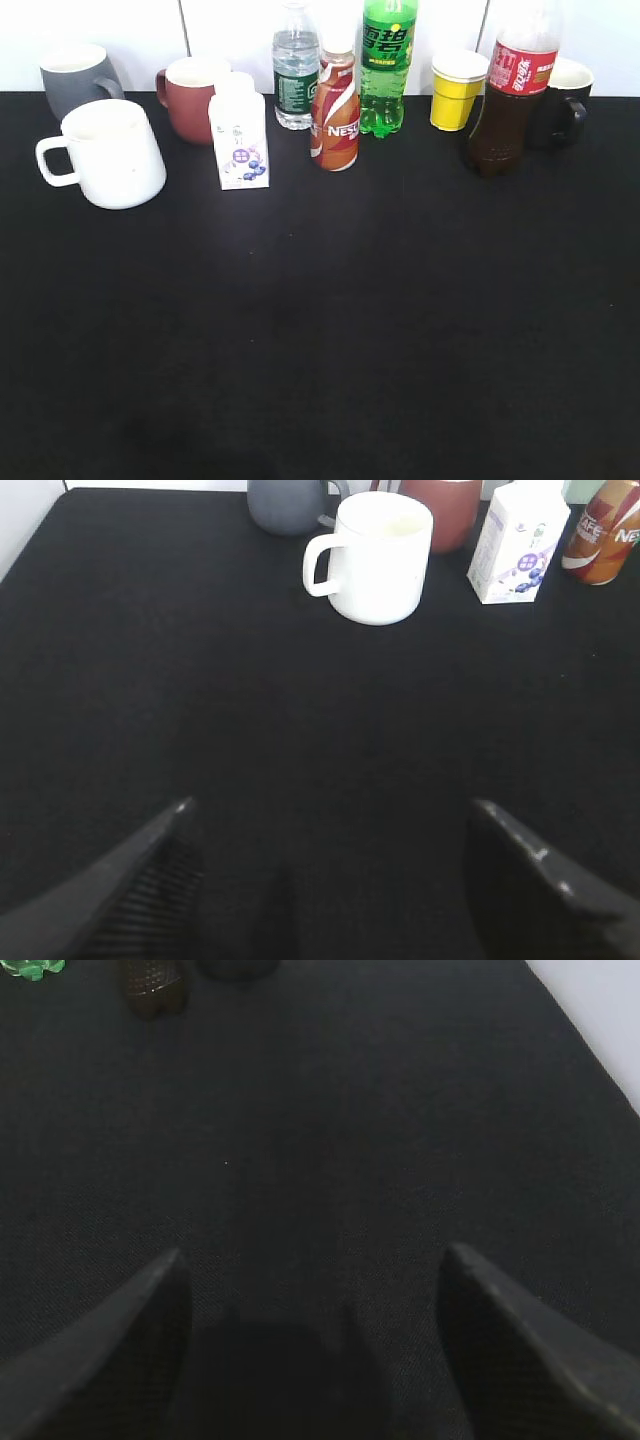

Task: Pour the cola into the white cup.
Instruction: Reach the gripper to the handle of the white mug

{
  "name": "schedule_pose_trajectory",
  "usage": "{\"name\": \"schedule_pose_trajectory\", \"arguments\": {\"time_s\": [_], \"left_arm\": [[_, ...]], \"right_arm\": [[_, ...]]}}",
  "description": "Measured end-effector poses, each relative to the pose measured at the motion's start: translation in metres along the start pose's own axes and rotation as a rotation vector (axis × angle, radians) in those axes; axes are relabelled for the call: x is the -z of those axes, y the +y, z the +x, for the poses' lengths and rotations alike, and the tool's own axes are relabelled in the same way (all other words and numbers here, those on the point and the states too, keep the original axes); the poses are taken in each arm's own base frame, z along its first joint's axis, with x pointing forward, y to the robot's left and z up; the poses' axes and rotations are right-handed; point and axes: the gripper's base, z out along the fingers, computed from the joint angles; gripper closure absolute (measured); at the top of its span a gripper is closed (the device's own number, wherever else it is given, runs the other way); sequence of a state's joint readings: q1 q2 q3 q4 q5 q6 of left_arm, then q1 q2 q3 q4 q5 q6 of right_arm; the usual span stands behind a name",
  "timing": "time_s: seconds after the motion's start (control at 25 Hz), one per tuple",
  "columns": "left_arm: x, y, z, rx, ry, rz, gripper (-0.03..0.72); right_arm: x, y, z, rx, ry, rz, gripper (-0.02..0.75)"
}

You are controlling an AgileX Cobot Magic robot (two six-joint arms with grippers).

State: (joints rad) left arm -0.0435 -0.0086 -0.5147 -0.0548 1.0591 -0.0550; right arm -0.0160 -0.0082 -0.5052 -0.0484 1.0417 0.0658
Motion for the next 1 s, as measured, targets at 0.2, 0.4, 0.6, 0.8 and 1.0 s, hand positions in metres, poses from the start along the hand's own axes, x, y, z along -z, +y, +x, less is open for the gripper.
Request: {"name": "schedule_pose_trajectory", "arguments": {"time_s": [0.2, 0.4, 0.6, 0.8, 1.0], "left_arm": [[0.0, 0.0, 0.0, 0.0, 0.0, 0.0, 0.071], [0.007, -0.003, -0.02, 0.013, -0.201, 0.033, 0.151], [-0.039, -0.001, -0.067, 0.028, -0.473, 0.024, 0.156], [-0.143, 0.009, -0.052, 0.042, -0.37, -0.027, 0.199], [-0.238, 0.013, -0.019, -0.048, -0.233, -0.02, 0.228]], "right_arm": [[0.0, 0.0, 0.0, 0.0, 0.0, 0.0, 0.154], [0.0, 0.0, 0.0, 0.0, 0.0, 0.0, 0.154], [0.0, 0.0, 0.0, 0.0, 0.0, 0.0, 0.154], [0.0, 0.0, 0.0, 0.0, 0.0, 0.0, 0.153], [0.0, 0.0, 0.0, 0.0, 0.0, 0.0, 0.153]]}}
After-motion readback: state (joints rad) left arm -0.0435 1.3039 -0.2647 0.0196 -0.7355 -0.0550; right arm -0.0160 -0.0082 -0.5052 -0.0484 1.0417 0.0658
